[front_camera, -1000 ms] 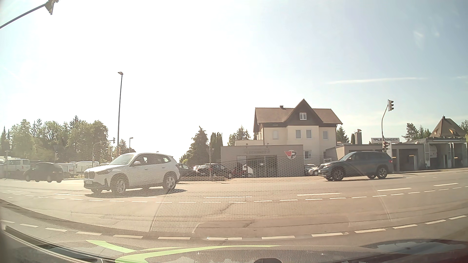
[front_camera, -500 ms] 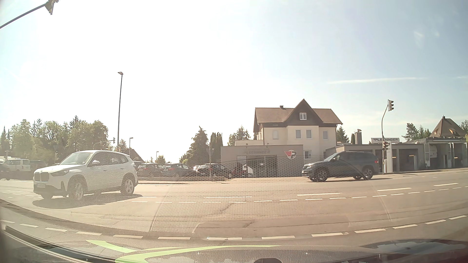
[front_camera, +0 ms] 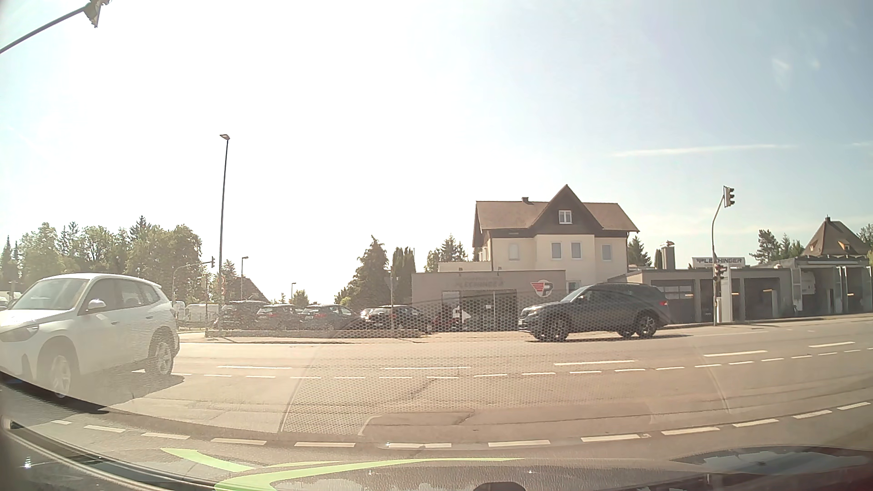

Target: Follow the waypoints while adhering to traffic rules and regulations

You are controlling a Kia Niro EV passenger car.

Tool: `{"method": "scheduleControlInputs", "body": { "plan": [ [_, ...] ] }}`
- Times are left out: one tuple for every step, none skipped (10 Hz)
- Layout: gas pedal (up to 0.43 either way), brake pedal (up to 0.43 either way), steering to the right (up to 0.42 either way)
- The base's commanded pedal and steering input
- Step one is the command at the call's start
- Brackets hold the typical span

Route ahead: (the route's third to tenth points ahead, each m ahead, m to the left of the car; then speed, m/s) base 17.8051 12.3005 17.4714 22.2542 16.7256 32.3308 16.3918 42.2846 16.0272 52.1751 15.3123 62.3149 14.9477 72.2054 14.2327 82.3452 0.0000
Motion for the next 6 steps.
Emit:
{"method": "scheduleControlInputs", "body": {
  "plan": [
    [0.000,0.354,-0.002],
    [0.000,0.354,-0.002],
    [0.000,0.354,-0.002],
    [0.000,0.354,-0.002],
    [0.000,0.354,-0.002],
    [0.000,0.354,-0.002]
  ]
}}
